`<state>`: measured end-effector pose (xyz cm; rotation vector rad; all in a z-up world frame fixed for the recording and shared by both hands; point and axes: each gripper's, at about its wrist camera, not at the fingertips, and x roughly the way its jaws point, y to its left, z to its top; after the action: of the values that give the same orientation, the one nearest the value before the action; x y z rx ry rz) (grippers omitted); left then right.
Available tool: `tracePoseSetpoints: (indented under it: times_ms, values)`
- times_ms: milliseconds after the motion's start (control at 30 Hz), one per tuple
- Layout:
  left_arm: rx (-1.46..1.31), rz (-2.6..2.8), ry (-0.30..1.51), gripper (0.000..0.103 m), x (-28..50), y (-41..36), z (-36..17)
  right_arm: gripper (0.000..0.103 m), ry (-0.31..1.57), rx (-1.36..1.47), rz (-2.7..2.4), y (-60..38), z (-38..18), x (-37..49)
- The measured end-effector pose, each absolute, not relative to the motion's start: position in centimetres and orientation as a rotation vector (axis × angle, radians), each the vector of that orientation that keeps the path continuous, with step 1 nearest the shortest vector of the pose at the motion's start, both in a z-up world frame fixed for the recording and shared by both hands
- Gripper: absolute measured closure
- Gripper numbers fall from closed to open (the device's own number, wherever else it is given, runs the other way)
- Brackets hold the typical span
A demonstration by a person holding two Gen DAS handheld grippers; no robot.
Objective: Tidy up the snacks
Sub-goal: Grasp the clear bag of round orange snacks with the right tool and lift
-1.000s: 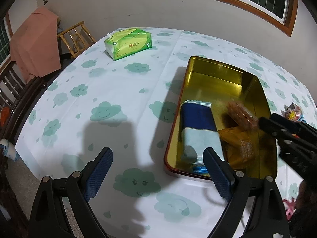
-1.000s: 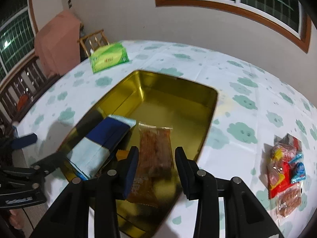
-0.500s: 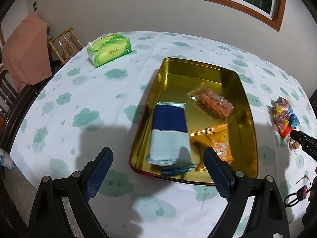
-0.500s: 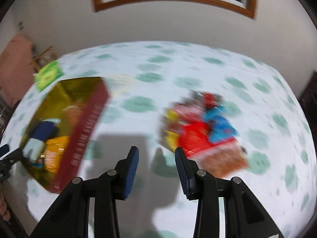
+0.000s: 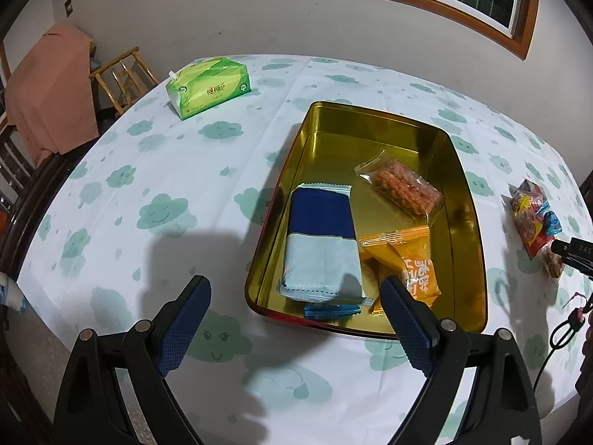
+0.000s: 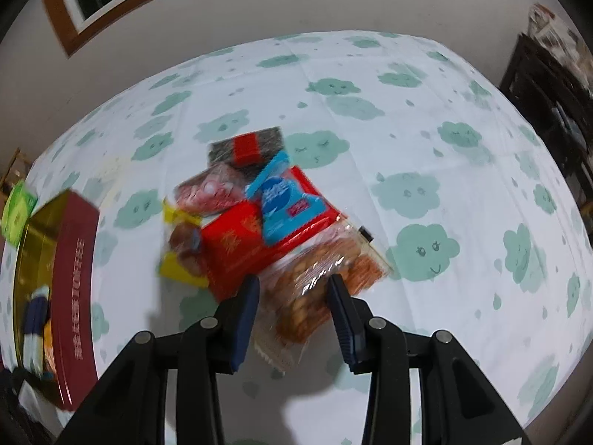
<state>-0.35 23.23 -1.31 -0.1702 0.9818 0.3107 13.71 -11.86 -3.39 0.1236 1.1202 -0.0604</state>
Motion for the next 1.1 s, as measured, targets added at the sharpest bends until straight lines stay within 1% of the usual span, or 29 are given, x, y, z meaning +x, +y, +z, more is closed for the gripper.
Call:
tracePoseSetpoints:
  times_ms: [200,267,833,1067,1100]
  values:
    - [-0.173,0.306,0.984,0.012,-0.1,23.2,-1.4,0.064,1.118,0.006,-0.097,-12.3,-3.5,14.4]
    - [-0.17,0.302,0.984,0.012,0.0,23.0,-1.3,0.06,1.11,-0.032,-0.104,-12.6,-3.7,14.3]
    - [-0.141,0.277,0.983,0.012,0.7,20.6,-0.6,0.059,1.095,-0.214,0.067,-14.4,-3.7,12.1]
    - [-0.118,0.272,0.991,0.012,1.0,19.5,-0.7,0.059,1.112,-0.116,0.037,-15.6,-3.5,12.2]
    - [-0.117,0.272,0.99,0.012,1.0,19.4,-0.7,0.058,1.114,-0.095,0.027,-15.7,-3.5,12.2]
